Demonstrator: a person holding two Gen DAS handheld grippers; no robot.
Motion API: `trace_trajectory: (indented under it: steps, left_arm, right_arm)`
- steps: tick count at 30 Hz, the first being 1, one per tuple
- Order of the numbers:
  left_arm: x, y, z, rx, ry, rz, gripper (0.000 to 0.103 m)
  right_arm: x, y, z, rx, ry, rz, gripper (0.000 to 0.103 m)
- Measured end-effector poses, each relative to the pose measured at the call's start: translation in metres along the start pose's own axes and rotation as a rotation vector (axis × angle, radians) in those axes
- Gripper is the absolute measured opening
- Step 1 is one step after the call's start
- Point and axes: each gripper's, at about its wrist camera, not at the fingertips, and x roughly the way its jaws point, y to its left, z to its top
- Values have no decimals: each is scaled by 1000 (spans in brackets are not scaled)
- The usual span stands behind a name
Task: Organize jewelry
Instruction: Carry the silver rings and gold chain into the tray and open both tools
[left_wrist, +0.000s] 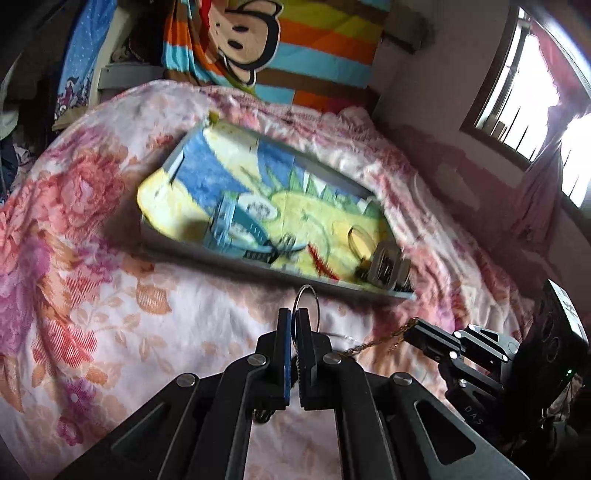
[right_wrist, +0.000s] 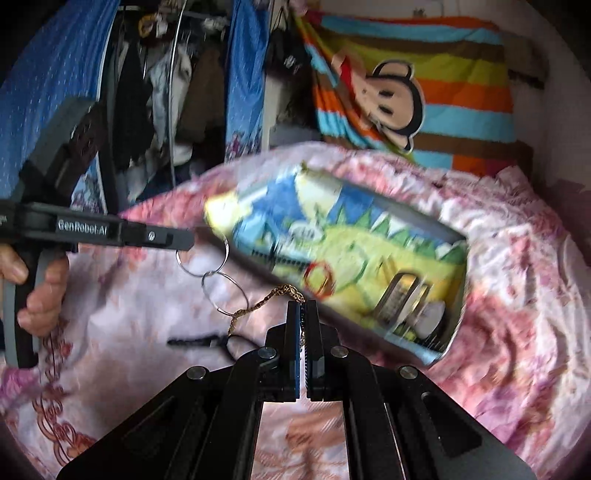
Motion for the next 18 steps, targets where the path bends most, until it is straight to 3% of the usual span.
trace_trajectory:
  steps: [10, 18]
  left_arm:
    - [3, -9, 40, 11, -113, 8, 3]
    - [50, -20, 81, 6, -117, 12, 3]
  right_arm:
    - [-6, -47, 62, 55, -181, -104, 2]
    - [35, -101, 71, 130, -140, -184, 2]
